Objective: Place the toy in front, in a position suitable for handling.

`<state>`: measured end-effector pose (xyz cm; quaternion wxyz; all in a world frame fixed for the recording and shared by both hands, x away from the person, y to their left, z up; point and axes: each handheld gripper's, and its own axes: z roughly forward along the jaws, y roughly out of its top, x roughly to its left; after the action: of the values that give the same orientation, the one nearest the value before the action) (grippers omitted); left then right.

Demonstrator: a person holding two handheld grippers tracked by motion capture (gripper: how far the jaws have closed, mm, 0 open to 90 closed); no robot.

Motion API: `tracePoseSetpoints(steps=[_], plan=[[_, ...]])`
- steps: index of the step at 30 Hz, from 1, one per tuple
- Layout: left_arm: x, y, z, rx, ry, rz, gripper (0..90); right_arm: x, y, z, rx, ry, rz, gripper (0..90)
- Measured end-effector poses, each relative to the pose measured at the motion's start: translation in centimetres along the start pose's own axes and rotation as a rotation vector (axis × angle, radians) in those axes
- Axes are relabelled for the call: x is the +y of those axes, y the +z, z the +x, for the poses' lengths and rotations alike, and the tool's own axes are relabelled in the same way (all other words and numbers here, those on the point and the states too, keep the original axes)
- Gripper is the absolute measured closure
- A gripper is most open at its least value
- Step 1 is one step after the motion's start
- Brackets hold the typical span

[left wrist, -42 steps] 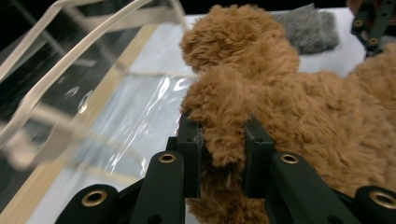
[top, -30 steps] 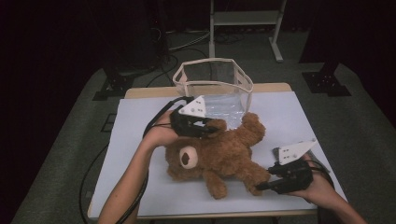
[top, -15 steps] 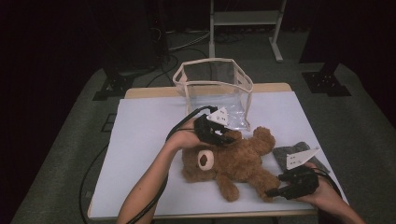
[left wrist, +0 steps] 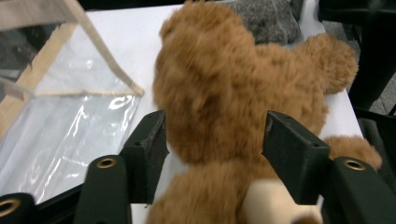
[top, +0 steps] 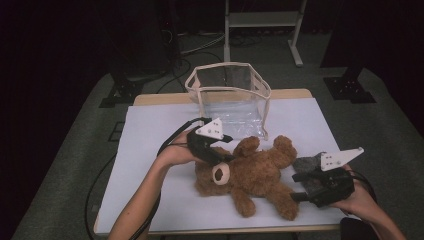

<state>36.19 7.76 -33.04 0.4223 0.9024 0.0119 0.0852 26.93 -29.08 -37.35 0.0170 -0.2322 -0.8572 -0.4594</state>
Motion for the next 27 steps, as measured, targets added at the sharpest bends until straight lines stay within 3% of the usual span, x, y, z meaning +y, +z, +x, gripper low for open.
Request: tracePoseSetpoints(steps=[3,6,13,14,17,18,20,23,27], plan=[[-1.4,-0.4,-0.6,-0.008,-0.002,-0.01,34.9,1.3,1.1,-0.3,-0.05,-0.031,0.006,32.3],[-2.8,-0.7,-1.2,-0.009,-0.005,-0.017,30.4,1.9,2.9,-0.3,-0.098,-0.075,0.046,32.2],[-5.9,-2.0,-2.5,0.014,-0.004,-0.036,24.3,1.4,5.6,-1.0,-0.117,-0.088,0.098,32.2],[-6.8,-2.2,-2.7,0.027,-0.012,-0.029,23.6,1.3,5.7,-1.1,-0.118,-0.087,0.093,32.1],[-7.6,-2.3,-2.9,0.042,-0.021,-0.033,21.8,1.3,5.7,-1.2,-0.117,-0.078,0.083,32.1],[-8.4,-2.3,-2.9,0.037,-0.024,-0.067,21.4,1.2,5.8,-1.3,-0.12,-0.075,0.086,32.1],[-9.2,-2.2,-2.6,0.055,-0.048,-0.073,19.5,1.2,6.0,-1.4,-0.133,-0.078,0.101,31.9],[-9.9,-1.8,-2.5,0.065,-0.059,-0.075,17.9,1.1,6.2,-1.6,-0.136,-0.076,0.112,30.5],[-10.0,-1.0,-2.7,0.069,-0.041,-0.081,14.5,0.8,6.4,-1.8,-0.123,-0.065,0.105,30.3]])
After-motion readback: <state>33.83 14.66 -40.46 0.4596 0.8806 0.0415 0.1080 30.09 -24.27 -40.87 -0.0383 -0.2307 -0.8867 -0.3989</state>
